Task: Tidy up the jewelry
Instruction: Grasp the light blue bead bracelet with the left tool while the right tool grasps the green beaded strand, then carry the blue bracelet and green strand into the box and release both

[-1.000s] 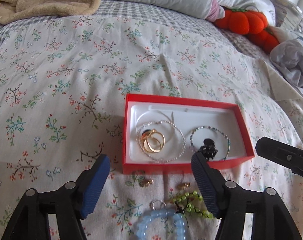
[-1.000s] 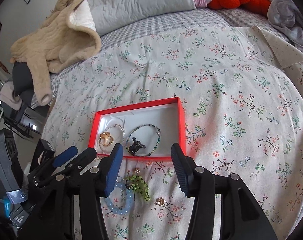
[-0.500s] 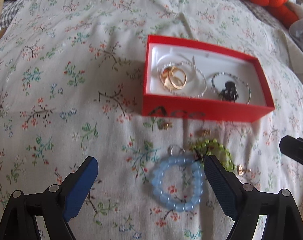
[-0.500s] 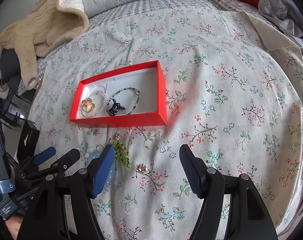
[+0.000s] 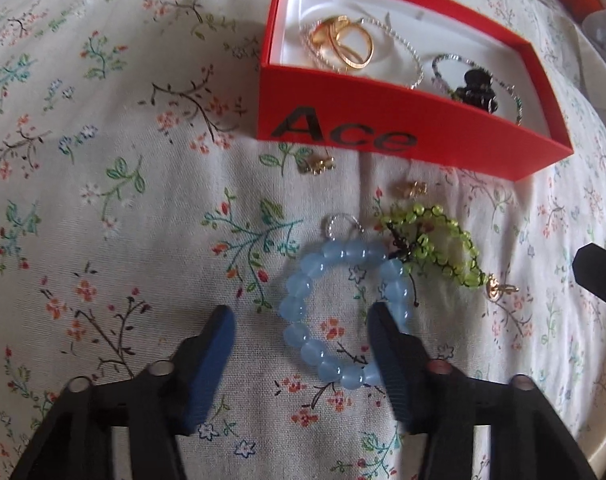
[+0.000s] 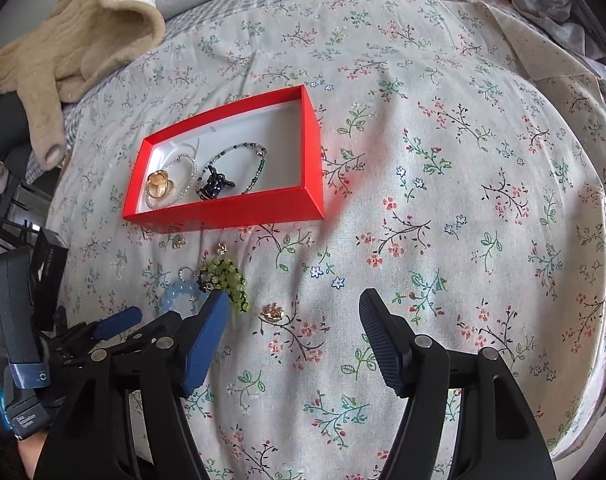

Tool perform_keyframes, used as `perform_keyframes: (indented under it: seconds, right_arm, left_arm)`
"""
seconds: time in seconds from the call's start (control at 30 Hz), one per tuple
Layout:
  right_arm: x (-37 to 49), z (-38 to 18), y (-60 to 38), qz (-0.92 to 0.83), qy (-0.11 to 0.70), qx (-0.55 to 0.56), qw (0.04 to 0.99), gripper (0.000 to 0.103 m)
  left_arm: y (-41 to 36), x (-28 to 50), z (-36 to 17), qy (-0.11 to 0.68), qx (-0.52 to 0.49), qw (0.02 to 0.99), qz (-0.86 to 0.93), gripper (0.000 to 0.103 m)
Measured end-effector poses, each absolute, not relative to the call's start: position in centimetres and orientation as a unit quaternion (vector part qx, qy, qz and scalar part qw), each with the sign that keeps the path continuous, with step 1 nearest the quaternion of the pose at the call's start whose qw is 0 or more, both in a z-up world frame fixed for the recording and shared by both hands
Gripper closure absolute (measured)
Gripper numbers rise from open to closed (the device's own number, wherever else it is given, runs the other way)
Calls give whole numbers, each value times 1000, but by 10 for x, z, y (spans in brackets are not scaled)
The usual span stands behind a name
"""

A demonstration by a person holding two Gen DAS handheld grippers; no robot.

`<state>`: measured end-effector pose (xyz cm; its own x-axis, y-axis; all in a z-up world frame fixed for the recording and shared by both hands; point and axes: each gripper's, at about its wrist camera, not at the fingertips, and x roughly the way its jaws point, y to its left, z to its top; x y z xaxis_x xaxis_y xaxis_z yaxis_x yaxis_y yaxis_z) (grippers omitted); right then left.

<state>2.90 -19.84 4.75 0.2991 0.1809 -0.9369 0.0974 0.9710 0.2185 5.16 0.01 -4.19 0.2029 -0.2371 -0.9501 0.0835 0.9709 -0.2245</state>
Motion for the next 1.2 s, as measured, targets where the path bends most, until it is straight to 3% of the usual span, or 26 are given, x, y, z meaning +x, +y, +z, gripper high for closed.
perform_keyframes:
  seconds: [0.07,0.2,0.77,0.83,0.9,1.2]
  right_arm:
    - [30,46,-197,27,593,116,796,32]
    - [33,41,-195,26,598,115,793,32]
    - [52,20,-167,55,610,127,780,33]
    - [55,16,-163,55,612,126,779,40]
    - [57,11,-159,57,618,125,774,60]
    - [60,-7,-147,51,635,107,764,85]
  left_arm:
    - [-2,52,-45,624,-55,773,-100,59]
    - [-3,53,-46,619,-46,778,-96,94]
    - [38,40,15,546,-94,823,-121,94]
    - [41,40,14,544,-94,825,-120,94]
    - [45,40,13,543,-97,826,-117,94]
    - [58,40,11,542,-104,827,-107,94]
